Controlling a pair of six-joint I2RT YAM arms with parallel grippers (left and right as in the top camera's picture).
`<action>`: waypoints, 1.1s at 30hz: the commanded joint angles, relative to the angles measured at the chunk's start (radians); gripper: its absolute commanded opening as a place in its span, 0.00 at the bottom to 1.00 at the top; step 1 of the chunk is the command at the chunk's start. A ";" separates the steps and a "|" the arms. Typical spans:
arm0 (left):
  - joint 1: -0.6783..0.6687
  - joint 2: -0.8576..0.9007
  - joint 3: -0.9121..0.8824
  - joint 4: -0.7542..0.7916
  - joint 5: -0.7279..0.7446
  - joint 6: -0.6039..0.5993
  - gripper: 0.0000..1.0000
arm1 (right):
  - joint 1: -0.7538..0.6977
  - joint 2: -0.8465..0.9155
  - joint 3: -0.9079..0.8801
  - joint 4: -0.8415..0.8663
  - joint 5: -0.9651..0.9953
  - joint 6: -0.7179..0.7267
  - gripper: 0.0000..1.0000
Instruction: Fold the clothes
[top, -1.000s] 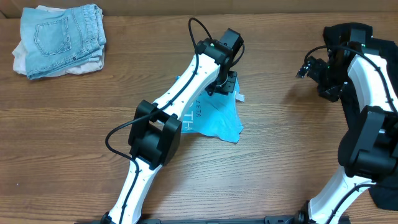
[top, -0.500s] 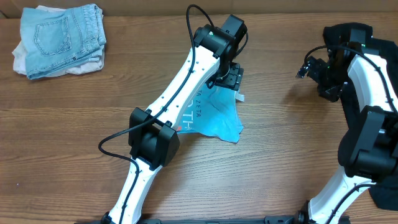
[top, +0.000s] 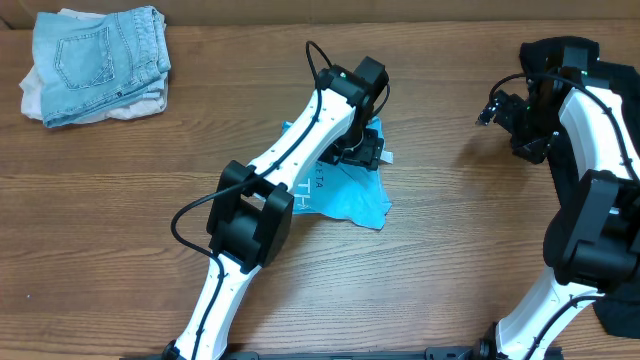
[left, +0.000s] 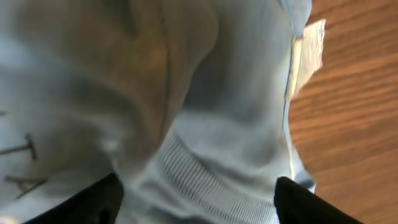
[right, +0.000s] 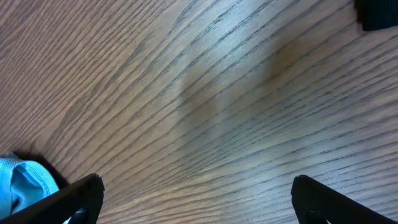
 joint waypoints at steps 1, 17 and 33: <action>-0.007 0.005 -0.010 0.023 0.017 -0.021 0.69 | 0.003 -0.029 0.020 0.003 0.000 0.007 1.00; -0.007 0.005 -0.010 0.030 -0.032 -0.021 0.04 | 0.003 -0.029 0.020 0.004 0.000 0.007 1.00; -0.006 0.005 0.114 -0.066 0.150 0.032 0.04 | 0.003 -0.029 0.020 0.004 0.000 0.007 1.00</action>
